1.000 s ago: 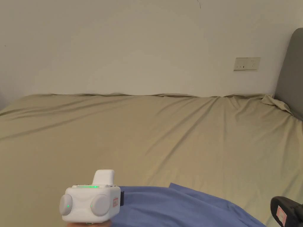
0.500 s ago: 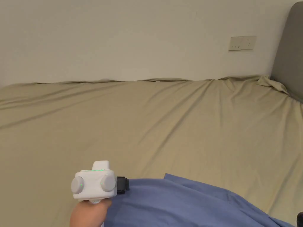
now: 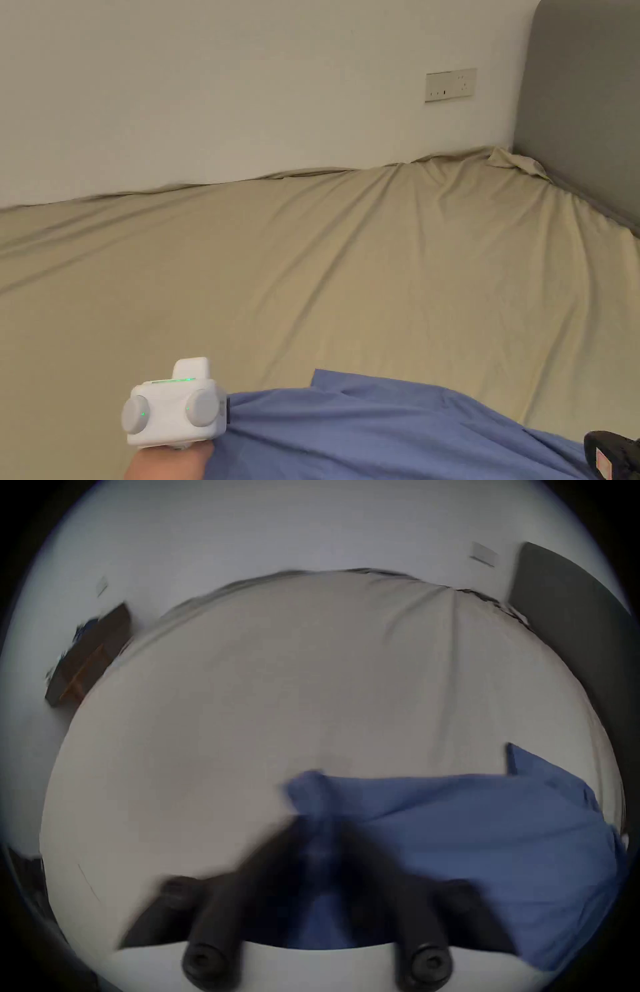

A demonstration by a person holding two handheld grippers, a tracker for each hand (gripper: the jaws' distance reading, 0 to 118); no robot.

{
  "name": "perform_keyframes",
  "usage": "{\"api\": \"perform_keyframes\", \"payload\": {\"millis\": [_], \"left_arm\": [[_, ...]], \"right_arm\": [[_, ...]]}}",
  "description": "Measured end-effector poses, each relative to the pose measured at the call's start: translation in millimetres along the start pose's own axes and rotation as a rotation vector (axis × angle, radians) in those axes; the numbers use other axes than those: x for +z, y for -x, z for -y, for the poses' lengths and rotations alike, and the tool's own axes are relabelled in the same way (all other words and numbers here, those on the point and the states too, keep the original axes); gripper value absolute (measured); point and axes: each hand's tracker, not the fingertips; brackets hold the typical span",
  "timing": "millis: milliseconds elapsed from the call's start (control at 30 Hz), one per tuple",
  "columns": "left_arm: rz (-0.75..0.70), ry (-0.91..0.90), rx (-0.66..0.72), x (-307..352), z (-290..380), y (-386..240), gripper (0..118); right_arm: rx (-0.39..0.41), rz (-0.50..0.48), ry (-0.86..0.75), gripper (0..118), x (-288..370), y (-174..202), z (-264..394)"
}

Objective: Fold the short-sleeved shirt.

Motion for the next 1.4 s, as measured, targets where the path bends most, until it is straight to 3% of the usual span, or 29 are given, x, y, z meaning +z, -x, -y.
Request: {"api": "perform_keyframes", "payload": {"millis": [67,133,200,333,433,500,533,567,633,667,833,1000,1033,1100,1167,1200,1300,1400], "left_arm": [[0.048,-0.039,0.061,19.5,3.4,-4.5,3],[0.295,-0.074,0.313,41.8,5.1,10.5,3],[0.399,-0.096,0.502,59.2,9.2,30.1,3],[0.421,-0.222,0.451,124.5,20.5,33.3,3],[0.448,-0.253,0.451,169.7,30.8,34.0,3],[0.471,-0.267,0.451,195.2,35.8,37.9,3],[0.474,-0.278,0.446,207.0,39.4,39.2,3],[0.475,-0.288,0.443,217.9,43.8,41.6,3],[0.477,-0.313,0.43,241.8,51.7,41.1,3],[0.469,-0.32,0.421,249.6,54.7,42.1,3],[0.437,-0.341,0.416,275.6,59.7,42.4,3],[0.449,-0.366,0.459,288.9,64.6,49.7,3],[0.445,-0.369,0.461,289.6,64.7,49.9,3],[0.437,-0.366,0.463,286.9,65.2,51.5,3],[0.442,-0.354,0.469,284.6,66.3,50.8,3],[0.442,-0.349,0.47,284.3,67.8,48.9,3],[0.472,-0.389,0.493,286.1,74.4,47.5,3],[0.544,-0.454,0.561,291.4,64.9,45.6,3]], "right_arm": [[-0.05,0.069,0.067,2,-2.2,-6.1,-0.2],[-0.112,0.046,0.069,2,0.1,-16.8,-0.7],[-0.191,-0.001,0.063,2,4.0,-34.7,-2.1],[-0.201,0.094,0.063,2,7.2,-68.4,-5.3],[-0.253,0.09,0.044,2,6.9,-91.5,-3.9],[-0.228,0.078,0.037,2,-2.4,-109.1,-1.1],[-0.171,0.071,0.064,7,-10.5,-117.5,2.0],[-0.148,0.061,0.12,34,-20.3,-126.5,4.8],[-0.122,0.059,0.212,113,-40.3,-142.6,11.4],[-0.13,0.064,0.251,118,-49.7,-148.9,17.7],[-0.111,0.114,0.374,118,-86.5,-168.8,47.1],[-0.187,0.162,0.567,118,-122.8,-187.3,74.7],[-0.181,0.156,0.601,113,-127.8,-185.7,77.6],[-0.161,0.1,0.612,94,-134.3,-179.3,85.0],[-0.187,0.045,0.624,43,-138.2,-170.0,86.7],[-0.222,0.031,0.595,24,-134.8,-165.0,85.9],[-0.186,0.033,0.466,15,-113.0,-147.0,69.5],[-0.257,-0.024,0.282,15,-76.4,-134.3,39.0]]}}
